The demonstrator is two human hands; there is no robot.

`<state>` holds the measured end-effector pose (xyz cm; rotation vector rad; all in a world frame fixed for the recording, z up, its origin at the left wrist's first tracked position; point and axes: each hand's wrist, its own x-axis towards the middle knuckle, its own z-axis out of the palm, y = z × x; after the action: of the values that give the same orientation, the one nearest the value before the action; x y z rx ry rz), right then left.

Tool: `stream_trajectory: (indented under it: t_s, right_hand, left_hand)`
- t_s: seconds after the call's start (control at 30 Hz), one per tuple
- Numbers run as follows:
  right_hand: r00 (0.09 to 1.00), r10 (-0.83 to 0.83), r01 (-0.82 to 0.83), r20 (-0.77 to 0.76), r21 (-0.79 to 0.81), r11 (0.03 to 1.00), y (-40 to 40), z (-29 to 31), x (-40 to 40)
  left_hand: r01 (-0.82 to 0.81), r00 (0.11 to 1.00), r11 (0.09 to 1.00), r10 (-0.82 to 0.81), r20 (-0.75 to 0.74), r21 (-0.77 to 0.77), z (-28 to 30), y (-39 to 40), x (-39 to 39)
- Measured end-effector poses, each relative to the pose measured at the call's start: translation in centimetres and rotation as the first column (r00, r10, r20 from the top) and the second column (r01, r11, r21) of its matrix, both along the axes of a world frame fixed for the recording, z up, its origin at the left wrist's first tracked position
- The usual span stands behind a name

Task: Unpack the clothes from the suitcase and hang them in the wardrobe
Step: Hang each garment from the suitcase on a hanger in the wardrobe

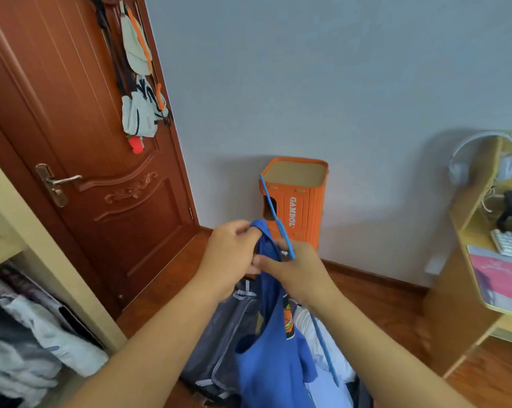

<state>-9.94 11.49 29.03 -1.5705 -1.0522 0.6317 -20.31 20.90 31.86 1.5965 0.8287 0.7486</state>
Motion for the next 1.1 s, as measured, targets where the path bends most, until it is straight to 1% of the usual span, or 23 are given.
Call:
stream_trajectory:
  t_s: [0.07,0.1,0.17,0.2,0.23,0.27,0.3,0.33,0.37,0.4,0.43,0.47,0.5,0.57,0.6,0.63,0.67,0.73,0.8,0.9,1.0,1.03,1.1]
  right_hand:
    - [0.994,-0.109,0.109,0.004,0.005,0.994,0.0,-0.9,-0.2]
    - [0.992,-0.125,0.125,0.035,0.001,0.992,-0.2,-1.1,-0.1]
    - [0.973,-0.142,0.151,0.182,-0.040,0.988,-0.8,-1.2,0.6]
    - [0.952,-0.166,0.188,0.257,-0.061,0.980,-1.1,-0.8,1.3]
    - [0.927,-0.205,0.237,0.315,-0.068,0.969,-1.4,-0.1,2.5]
    - [0.900,-0.238,0.278,0.365,-0.059,0.959,-1.5,0.7,3.9]
    - [0.878,-0.240,0.283,0.413,-0.045,0.958,-1.7,1.8,5.3]
    - [0.866,-0.198,0.246,0.459,-0.047,0.968,-1.7,2.8,6.6]
    - [0.864,-0.115,0.171,0.490,-0.070,0.983,-1.8,3.6,7.7]
    - [0.874,-0.015,0.072,0.486,-0.099,0.993,-1.8,4.2,8.3]
    - [0.897,0.067,-0.019,0.437,-0.114,0.993,-1.7,4.4,8.7]
    - [0.932,0.108,-0.075,0.345,-0.106,0.992,-1.8,4.6,8.9]
    - [0.967,0.103,-0.087,0.231,-0.077,0.993,-2.1,4.7,8.9]
    - [1.000,0.017,-0.017,0.002,0.014,1.000,-3.4,4.8,9.4]
    - [0.994,-0.034,0.039,-0.099,0.044,0.998,-4.2,4.9,9.9]
    - [0.984,-0.063,0.073,-0.166,0.056,0.996,-5.3,5.1,10.4]
    - [0.980,-0.071,0.082,-0.185,0.049,0.995,-6.3,5.1,10.9]
    - [0.986,-0.042,0.039,-0.161,-0.019,0.999,-8.6,5.3,11.2]
    - [0.992,0.017,-0.033,-0.123,-0.128,0.991,-10.5,5.7,10.6]
    - [0.994,0.111,-0.104,0.017,-0.248,0.963,-11.2,7.0,8.2]
    - [0.961,0.128,-0.061,0.244,-0.265,0.962,-8.3,7.1,6.3]
    - [0.957,0.123,-0.056,0.263,-0.248,0.967,-7.0,6.8,6.0]
    - [0.968,0.111,-0.062,0.224,-0.216,0.974,-4.1,5.8,5.6]
  left_hand:
    - [0.000,1.000,0.997,0.002,0.025,-0.077,-0.2,-0.2,-0.1]
    - [-0.023,0.999,0.995,0.026,0.031,-0.093,-0.5,0.0,-0.3]
    - [-0.070,0.998,0.995,0.070,-0.005,-0.074,-1.2,0.5,-0.7]
    - [-0.054,0.997,0.998,0.052,-0.053,-0.031,-1.4,0.7,-1.0]
    - [0.012,0.991,0.999,-0.007,-0.131,0.034,-1.3,0.6,-1.4]
    - [0.116,0.970,0.988,-0.090,-0.226,0.105,-1.0,0.6,-1.7]
    - [0.237,0.929,0.956,-0.171,-0.328,0.175,-0.4,0.4,-2.0]
    - [0.333,0.883,0.909,-0.208,-0.420,0.251,0.4,0.2,-2.0]
    - [0.381,0.853,0.859,-0.183,-0.489,0.341,1.3,0.4,-1.8]
    - [0.373,0.848,0.826,-0.119,-0.516,0.423,2.3,0.7,-1.2]
    - [0.341,0.852,0.812,-0.054,-0.521,0.473,3.2,1.3,-0.5]
    - [0.296,0.852,0.814,0.011,-0.523,0.500,3.9,2.2,0.2]
    - [0.260,0.839,0.809,0.081,-0.537,0.528,4.4,3.2,0.9]
    - [0.218,0.798,0.803,0.181,-0.575,0.555,4.5,5.4,1.7]
    - [0.193,0.788,0.817,0.201,-0.582,0.544,4.0,6.6,1.7]
    - [0.164,0.781,0.831,0.220,-0.585,0.531,3.5,7.4,1.5]
    - [0.136,0.774,0.839,0.243,-0.585,0.527,2.8,8.2,1.3]
    - [0.097,0.759,0.838,0.287,-0.585,0.537,1.9,9.0,0.9]
    - [0.078,0.756,0.836,0.305,-0.579,0.542,1.3,9.5,0.8]
    - [0.105,0.742,0.830,0.301,-0.599,0.547,1.9,8.8,1.2]
    - [0.187,0.736,0.780,0.292,-0.611,0.598,3.4,6.3,1.9]
    - [0.212,0.747,0.762,0.278,-0.604,0.612,3.9,5.3,2.1]
    - [0.255,0.784,0.741,0.218,-0.581,0.621,4.4,3.0,2.6]
